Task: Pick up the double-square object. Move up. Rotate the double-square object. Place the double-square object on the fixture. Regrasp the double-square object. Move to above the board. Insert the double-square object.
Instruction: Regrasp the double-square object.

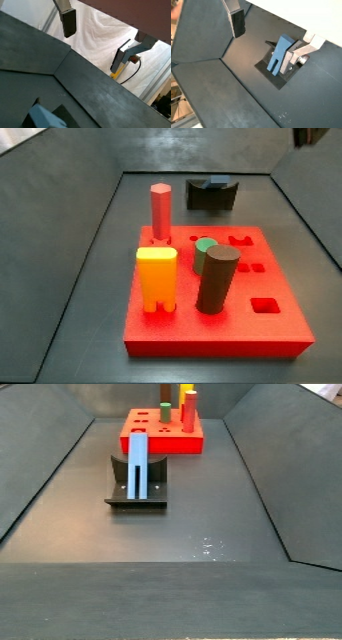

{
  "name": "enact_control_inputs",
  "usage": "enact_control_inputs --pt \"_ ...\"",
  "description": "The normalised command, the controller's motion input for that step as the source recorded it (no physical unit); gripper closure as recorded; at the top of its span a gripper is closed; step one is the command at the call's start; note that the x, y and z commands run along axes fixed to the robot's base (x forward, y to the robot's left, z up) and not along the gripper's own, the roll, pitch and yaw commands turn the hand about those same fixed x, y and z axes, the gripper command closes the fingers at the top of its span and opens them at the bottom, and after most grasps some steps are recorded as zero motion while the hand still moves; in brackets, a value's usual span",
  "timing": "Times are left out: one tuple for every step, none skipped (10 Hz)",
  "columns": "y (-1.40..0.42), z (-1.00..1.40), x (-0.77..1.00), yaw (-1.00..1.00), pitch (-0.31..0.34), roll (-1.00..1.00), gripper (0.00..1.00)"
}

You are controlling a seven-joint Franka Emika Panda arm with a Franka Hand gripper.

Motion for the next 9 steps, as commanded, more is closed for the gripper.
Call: enact_control_inputs --pt "0.03 -1.0 0.06 0.11 -0.07 0.07 0.0" --pt "0.03 -1.0 0.07 0.08 -0.087 0.06 0.0" --pt "0.03 -1.0 0.08 0.05 -0.092 0.06 0.0" --pt "0.03 -1.0 0.08 0.03 -0.095 0.06 0.0" --pt "0.02 -1.0 0.08 0.01 -0.09 0.06 0.0" --pt "0.02 -1.0 0.09 -0.01 -0.076 0.06 0.0" --pt "0.02 -1.0 0.1 -0.02 -0.065 0.06 0.0" --pt "0.01 -1.0 0.1 -0.02 -0.047 0.06 0.0" --pt "0.01 -1.0 0.11 -0.03 -0.028 0.06 0.0"
